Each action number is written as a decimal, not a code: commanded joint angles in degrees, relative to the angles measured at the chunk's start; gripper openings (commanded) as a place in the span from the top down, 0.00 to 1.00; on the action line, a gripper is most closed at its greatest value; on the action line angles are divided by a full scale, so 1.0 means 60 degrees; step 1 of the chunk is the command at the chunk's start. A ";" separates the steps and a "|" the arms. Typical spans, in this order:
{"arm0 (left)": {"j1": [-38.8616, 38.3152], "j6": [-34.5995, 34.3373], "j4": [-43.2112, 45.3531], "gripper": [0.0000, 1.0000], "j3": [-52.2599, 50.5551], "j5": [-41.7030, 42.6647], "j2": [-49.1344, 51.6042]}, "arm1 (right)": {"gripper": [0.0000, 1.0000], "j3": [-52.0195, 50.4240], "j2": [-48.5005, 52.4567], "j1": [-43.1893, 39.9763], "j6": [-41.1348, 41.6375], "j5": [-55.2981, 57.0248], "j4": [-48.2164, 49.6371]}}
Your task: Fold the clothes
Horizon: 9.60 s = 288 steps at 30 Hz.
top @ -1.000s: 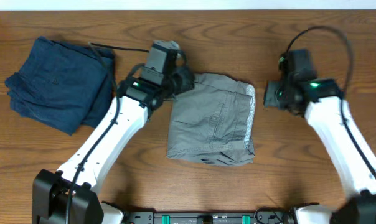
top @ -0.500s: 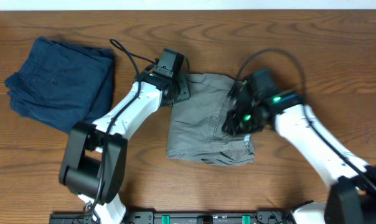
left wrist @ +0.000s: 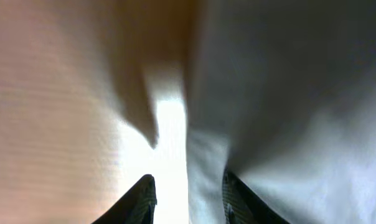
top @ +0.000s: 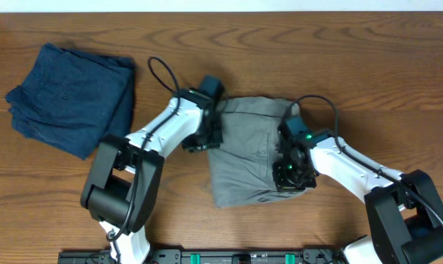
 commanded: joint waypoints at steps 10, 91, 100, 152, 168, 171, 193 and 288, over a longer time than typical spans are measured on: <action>-0.0823 -0.0055 -0.0663 0.72 0.0149 0.0627 -0.0743 | 0.69 0.1497 0.0124 -0.2331 -0.0361 0.6288 0.1308; 1.0459 0.2164 0.3850 0.88 0.0127 0.0164 -0.2634 | 0.59 0.2259 0.0076 -0.3391 -0.0459 0.3071 -0.0565; 1.0462 0.1654 0.2965 0.02 0.0131 0.0816 -0.2754 | 0.58 0.2259 0.0076 -0.3391 -0.0568 0.3071 -0.0565; 1.0134 0.1155 0.5078 0.02 0.0142 0.4499 -0.2371 | 0.44 0.2259 0.0080 -0.3388 -0.0590 0.3024 -0.0823; 0.4062 0.2772 0.3665 0.02 0.0138 -0.0087 -0.3107 | 0.19 0.2259 0.0080 -0.3391 -0.0594 0.0674 0.0474; 0.3504 0.2769 0.3676 0.02 0.0138 -0.0481 -0.3115 | 0.18 0.2259 0.0076 -0.3399 -0.0827 0.0681 0.0259; 0.3432 0.2772 0.3840 0.02 0.0138 -0.1727 -0.3115 | 0.15 0.2259 0.0080 -0.3399 -0.0878 0.0750 0.0051; 0.1894 0.2368 -0.0736 0.02 -0.4105 -0.2685 -1.3777 | 0.01 -0.5971 -1.5063 -0.3413 -0.2186 0.1603 0.4025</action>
